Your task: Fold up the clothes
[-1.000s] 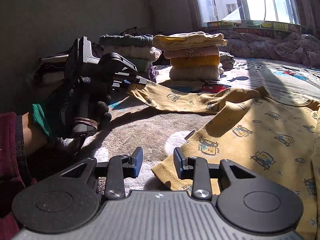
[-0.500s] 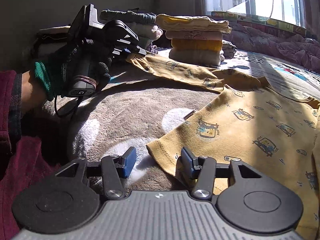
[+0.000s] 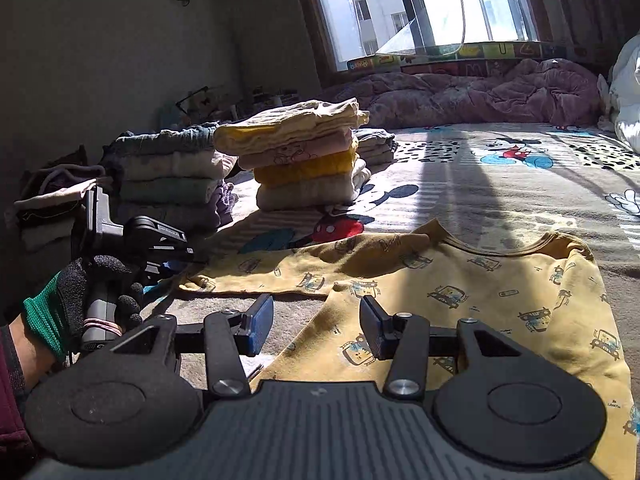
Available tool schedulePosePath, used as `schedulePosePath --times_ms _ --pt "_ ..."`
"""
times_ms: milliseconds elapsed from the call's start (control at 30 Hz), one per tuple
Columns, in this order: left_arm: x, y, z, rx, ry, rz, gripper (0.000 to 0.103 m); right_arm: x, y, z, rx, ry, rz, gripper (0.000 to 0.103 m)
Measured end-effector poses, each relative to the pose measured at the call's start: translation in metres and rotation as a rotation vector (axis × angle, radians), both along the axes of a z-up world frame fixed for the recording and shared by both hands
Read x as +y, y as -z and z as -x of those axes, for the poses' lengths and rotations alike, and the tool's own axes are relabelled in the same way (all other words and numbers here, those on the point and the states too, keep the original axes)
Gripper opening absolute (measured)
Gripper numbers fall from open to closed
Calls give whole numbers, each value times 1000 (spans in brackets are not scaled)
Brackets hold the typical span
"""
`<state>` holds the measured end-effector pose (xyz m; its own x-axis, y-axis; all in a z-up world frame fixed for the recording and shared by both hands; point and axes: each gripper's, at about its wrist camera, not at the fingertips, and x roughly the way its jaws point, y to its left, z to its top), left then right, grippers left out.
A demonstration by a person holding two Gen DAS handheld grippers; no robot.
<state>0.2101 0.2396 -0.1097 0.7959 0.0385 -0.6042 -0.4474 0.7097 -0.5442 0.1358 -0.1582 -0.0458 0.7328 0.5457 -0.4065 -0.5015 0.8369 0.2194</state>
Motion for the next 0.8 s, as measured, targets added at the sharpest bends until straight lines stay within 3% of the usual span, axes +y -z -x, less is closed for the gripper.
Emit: schedulePosePath --times_ms 167,400,533,667,800 --pt "0 0 -2 5 19 -16 17 8 -38 -86 -35 -19 187 49" --pt "5 2 -6 1 80 -25 17 38 -5 -206 106 -151 475 45" --pt "7 2 -6 1 96 -30 17 41 18 -247 176 -207 542 44" --pt "8 1 -5 0 104 -37 17 41 27 -269 223 -279 530 46" --pt "9 1 -4 0 113 -45 14 34 36 -280 331 -351 487 43"
